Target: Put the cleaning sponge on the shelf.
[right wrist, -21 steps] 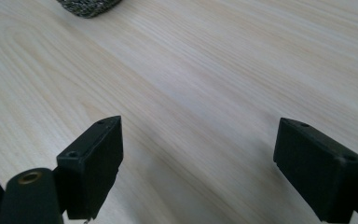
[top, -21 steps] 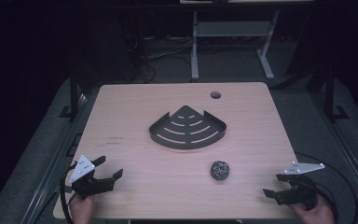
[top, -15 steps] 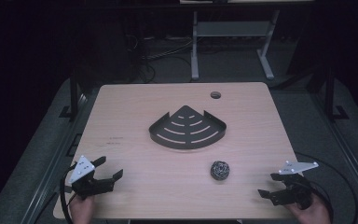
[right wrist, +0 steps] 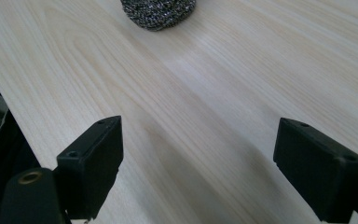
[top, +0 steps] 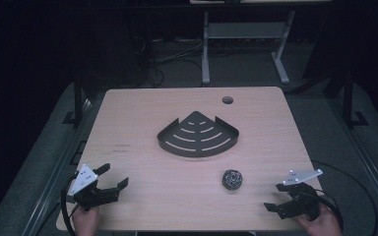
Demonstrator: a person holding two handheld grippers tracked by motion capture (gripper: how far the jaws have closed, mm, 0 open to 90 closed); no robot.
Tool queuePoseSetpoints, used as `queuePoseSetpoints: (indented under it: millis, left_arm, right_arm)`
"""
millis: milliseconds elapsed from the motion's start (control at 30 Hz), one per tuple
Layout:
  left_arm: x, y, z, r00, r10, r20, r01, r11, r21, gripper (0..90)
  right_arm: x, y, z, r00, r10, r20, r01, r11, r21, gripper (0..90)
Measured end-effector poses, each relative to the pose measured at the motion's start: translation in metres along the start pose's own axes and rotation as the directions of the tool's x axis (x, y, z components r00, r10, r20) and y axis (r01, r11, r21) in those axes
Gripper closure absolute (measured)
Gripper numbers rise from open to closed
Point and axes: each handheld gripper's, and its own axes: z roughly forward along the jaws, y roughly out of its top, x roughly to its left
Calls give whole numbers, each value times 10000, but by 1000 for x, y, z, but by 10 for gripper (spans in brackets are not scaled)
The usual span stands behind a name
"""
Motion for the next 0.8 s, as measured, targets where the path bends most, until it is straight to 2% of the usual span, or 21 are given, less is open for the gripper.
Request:
queuePoseSetpoints:
  millis: [100, 267, 433, 467, 567, 633, 800]
  left_arm:
    - [-1, 1, -1, 9997, 186, -162, -186, 9998, 56, 135]
    - [-1, 0, 0, 10000, 98, 19, -98, 9999, 109, 135]
    - [-2, 0, 1, 9996, 259, 90, -260, 9996, 126, 135]
    - [-2, 0, 1, 9995, 276, 141, -278, 9995, 139, 135]
    - [0, 0, 1, 9998, 172, 90, -173, 9997, 183, 135]
    - [1, 0, 1, 9998, 71, 196, -75, 9998, 182, 135]
    - [1, 0, 3, 9998, 102, 195, -106, 9997, 212, 135]
  right_arm:
    - [3, 6, 2, 9998, -177, -70, 177, 9998, 132, 146]
    - [8, 19, 4, 9979, -627, -145, 631, 9977, 252, 147]
    - [10, 30, 7, 9960, -814, -376, 828, 9959, 364, 146]
    - [10, 33, 8, 9961, -835, -299, 847, 9955, 420, 146]
    - [11, 39, 9, 9954, -897, -347, 913, 9946, 484, 146]
    - [12, 46, 9, 9942, -1025, -326, 1043, 9928, 595, 145]
    - [13, 55, 14, 9924, -1176, -360, 1199, 9902, 714, 145]
